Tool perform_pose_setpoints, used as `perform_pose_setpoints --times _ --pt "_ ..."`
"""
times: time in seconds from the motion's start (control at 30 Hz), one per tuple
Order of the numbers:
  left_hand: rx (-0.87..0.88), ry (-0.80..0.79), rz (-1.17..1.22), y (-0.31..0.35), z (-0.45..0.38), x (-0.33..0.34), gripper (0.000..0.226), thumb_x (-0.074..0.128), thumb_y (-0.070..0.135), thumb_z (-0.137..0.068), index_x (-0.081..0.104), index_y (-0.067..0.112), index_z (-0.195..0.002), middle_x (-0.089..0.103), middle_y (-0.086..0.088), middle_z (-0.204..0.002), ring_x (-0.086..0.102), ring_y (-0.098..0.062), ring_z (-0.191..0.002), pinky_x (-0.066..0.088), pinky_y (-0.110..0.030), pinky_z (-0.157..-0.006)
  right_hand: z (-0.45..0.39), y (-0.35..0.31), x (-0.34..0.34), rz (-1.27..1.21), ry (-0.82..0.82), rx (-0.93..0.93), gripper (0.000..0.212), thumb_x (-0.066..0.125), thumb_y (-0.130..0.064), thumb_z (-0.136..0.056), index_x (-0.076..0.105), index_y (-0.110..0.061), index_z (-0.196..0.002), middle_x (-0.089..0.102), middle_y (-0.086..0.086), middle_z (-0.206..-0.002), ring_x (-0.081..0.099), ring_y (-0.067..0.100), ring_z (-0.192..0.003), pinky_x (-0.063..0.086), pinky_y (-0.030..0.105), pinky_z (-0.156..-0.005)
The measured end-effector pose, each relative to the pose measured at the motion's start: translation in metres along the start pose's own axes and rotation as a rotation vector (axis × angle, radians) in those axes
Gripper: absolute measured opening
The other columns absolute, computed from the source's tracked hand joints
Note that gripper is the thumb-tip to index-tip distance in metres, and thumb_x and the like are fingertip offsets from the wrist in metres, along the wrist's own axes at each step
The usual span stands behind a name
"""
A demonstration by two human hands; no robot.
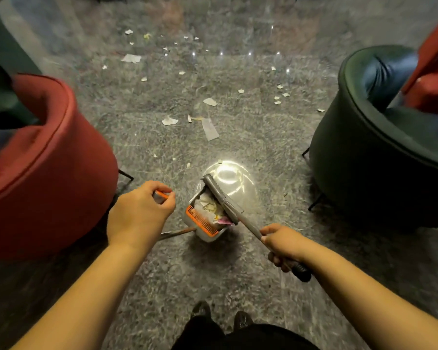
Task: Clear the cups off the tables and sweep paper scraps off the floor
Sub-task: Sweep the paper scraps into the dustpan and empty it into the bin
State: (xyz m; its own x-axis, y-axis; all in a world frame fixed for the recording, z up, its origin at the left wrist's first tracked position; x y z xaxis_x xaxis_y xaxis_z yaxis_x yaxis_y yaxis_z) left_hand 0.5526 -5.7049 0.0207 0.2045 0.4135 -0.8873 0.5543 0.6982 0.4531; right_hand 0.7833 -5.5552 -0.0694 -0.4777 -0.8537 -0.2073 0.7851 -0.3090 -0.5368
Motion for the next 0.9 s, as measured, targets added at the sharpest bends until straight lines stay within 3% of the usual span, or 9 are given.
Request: perform_pose_setpoints --times 0.1,0.2,0.3,0.4,0.6,0.73,0.9 --pt "0.032 -0.002 0.017 0.015 -0.053 0.012 0.006 0.07 0.046 -0.078 0.066 0.041 -0.081 0.071 0.007 -0.081 0.063 -0.024 -0.077 0.033 -0.028 -0.061 -0.027 -0.038 -0.02 -0.041 0.022 0.012 0.02 0.037 -0.013 -0.098 0.051 -0.024 -0.089 0.044 0.008 -0.056 0.041 0.012 -0.029 0.034 0.016 -0.04" --pt "0.081 -0.022 0.046 0.029 -0.114 0.027 0.007 0.07 0.045 -0.079 0.063 0.043 -0.078 0.07 0.009 -0.079 0.051 -0.015 -0.065 0.03 -0.027 -0.054 -0.058 -0.078 -0.042 -0.083 0.057 0.007 0.021 0.037 -0.011 -0.098 0.052 -0.017 -0.112 0.044 0.009 -0.061 0.041 0.012 -0.03 0.033 0.016 -0.039" --pt "0.117 -0.06 0.078 0.046 -0.181 0.039 0.013 0.069 0.045 -0.079 0.058 0.046 -0.074 0.067 0.012 -0.077 0.042 -0.008 -0.062 0.028 -0.017 -0.049 -0.087 -0.12 -0.063 -0.115 0.092 -0.002 0.028 0.037 -0.009 -0.098 0.046 -0.01 -0.124 0.042 0.01 -0.061 0.041 0.013 -0.031 0.032 0.017 -0.041" --pt "0.156 -0.109 0.086 0.065 -0.242 0.048 0.01 0.068 0.045 -0.079 0.059 0.045 -0.074 0.061 0.016 -0.069 0.047 -0.01 -0.063 0.03 -0.018 -0.049 -0.11 -0.162 -0.086 -0.168 0.12 0.011 0.031 0.035 -0.007 -0.098 0.046 -0.008 -0.127 0.04 0.01 -0.058 0.038 0.013 -0.033 0.03 0.016 -0.041" --pt "0.256 -0.15 0.1 0.125 -0.347 0.076 0.018 0.068 0.045 -0.078 0.053 0.048 -0.069 0.043 0.028 -0.055 0.047 -0.011 -0.062 0.03 -0.023 -0.05 -0.152 -0.228 -0.138 -0.331 0.181 0.03 0.035 0.036 -0.011 -0.101 0.042 -0.02 -0.134 0.044 0.01 -0.061 0.038 0.013 -0.033 0.029 0.014 -0.039" --pt "0.317 -0.138 0.122 0.173 -0.415 0.109 0.01 0.069 0.044 -0.079 0.059 0.044 -0.076 0.043 0.028 -0.054 0.045 -0.009 -0.061 0.029 -0.02 -0.049 -0.188 -0.268 -0.19 -0.331 0.225 -0.009 0.038 0.038 -0.007 -0.101 0.041 -0.01 -0.138 0.045 0.01 -0.057 0.039 0.012 -0.033 0.029 0.013 -0.031" --pt "0.35 -0.107 0.126 0.246 -0.498 0.164 0.008 0.071 0.043 -0.079 0.068 0.039 -0.085 0.043 0.027 -0.054 0.047 -0.011 -0.062 0.031 -0.02 -0.05 -0.255 -0.312 -0.281 -0.373 0.246 0.008 0.035 0.037 -0.009 -0.101 0.042 -0.015 -0.135 0.046 0.01 -0.06 0.039 0.011 -0.033 0.031 0.014 -0.034"
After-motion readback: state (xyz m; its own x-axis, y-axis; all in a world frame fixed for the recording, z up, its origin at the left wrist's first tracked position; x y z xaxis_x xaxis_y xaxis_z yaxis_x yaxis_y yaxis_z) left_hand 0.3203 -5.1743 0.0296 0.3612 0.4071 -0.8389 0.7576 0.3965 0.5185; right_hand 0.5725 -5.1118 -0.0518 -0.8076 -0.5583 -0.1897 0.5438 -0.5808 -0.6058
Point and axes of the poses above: each hand's wrist, its own z-axis away from the middle knuckle, its own x-axis out of the palm, y = z × x, the point moved 1 cm from there along -z, towards the middle knuckle
